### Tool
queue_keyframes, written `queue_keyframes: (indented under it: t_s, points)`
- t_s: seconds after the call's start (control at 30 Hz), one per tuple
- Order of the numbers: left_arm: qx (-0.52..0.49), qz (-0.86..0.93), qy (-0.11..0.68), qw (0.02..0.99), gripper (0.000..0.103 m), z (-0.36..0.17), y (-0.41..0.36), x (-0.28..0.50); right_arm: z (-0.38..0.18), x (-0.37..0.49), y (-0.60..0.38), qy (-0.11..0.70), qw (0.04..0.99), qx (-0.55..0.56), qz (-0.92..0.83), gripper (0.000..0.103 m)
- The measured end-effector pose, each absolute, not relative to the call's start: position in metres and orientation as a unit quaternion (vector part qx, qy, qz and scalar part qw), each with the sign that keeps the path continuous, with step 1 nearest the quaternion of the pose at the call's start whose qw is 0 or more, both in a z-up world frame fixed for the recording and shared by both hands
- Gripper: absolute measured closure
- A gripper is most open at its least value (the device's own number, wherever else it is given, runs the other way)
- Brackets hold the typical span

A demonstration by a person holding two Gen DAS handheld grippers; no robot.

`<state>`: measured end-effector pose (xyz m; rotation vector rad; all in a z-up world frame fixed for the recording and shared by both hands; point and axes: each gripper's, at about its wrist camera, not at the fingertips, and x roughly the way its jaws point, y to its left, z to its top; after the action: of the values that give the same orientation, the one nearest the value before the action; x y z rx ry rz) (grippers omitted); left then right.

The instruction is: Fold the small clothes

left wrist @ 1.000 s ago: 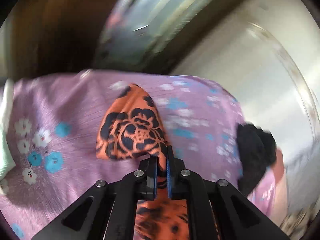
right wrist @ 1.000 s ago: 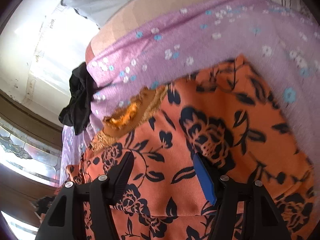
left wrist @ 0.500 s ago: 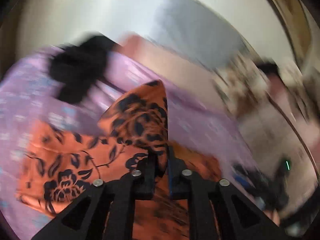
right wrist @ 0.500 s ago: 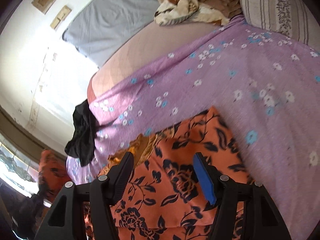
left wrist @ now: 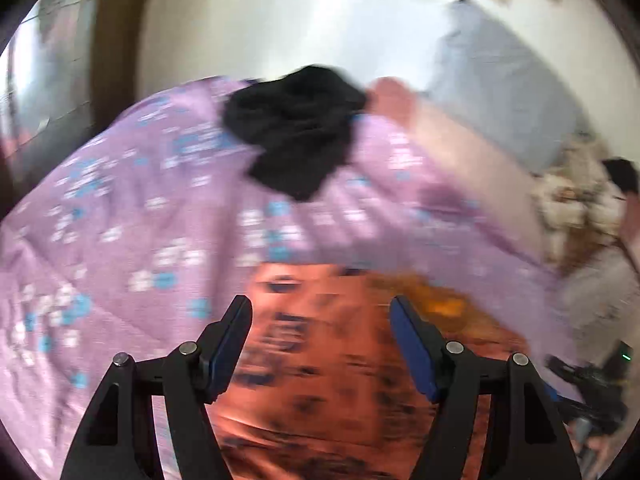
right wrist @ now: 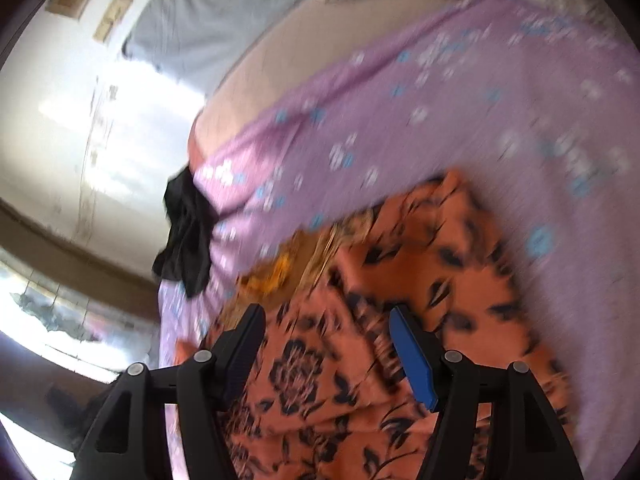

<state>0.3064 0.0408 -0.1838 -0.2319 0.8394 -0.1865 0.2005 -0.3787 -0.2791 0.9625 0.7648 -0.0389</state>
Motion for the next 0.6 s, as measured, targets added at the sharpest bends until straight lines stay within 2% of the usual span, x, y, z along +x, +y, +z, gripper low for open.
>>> queue_keyframes:
  t_s: [0.07, 0.13, 0.3, 0.4, 0.5, 0.6]
  points:
    - [-0.105, -0.059, 0.420, 0.899, 0.031, -0.196, 0.046, 0.317, -0.288, 0.205, -0.374, 0.367, 0.809, 0.460, -0.003, 0.041]
    - [-0.101, -0.042, 0.441, 0.891, 0.031, -0.214, 0.053, 0.328, -0.294, 0.212, -0.369, 0.374, 0.806, 0.459, 0.005, 0.049]
    - [-0.079, -0.034, 0.489, 0.868, 0.031, -0.250, 0.055, 0.335, -0.311, 0.230, -0.361, 0.400, 0.803, 0.441, -0.017, 0.051]
    - [-0.066, -0.039, 0.496, 0.865, 0.031, -0.256, 0.056, 0.333, -0.320, 0.240, -0.353, 0.436, 0.808, 0.390, -0.072, 0.052]
    - [-0.057, -0.041, 0.497, 0.865, 0.031, -0.254, 0.057, 0.331, -0.324, 0.247, -0.343, 0.446, 0.812, 0.373, -0.057, 0.052]
    - [-0.066, -0.034, 0.504, 0.860, 0.031, -0.261, 0.060, 0.332, -0.322, 0.254, -0.321, 0.461, 0.825, 0.325, -0.040, 0.090]
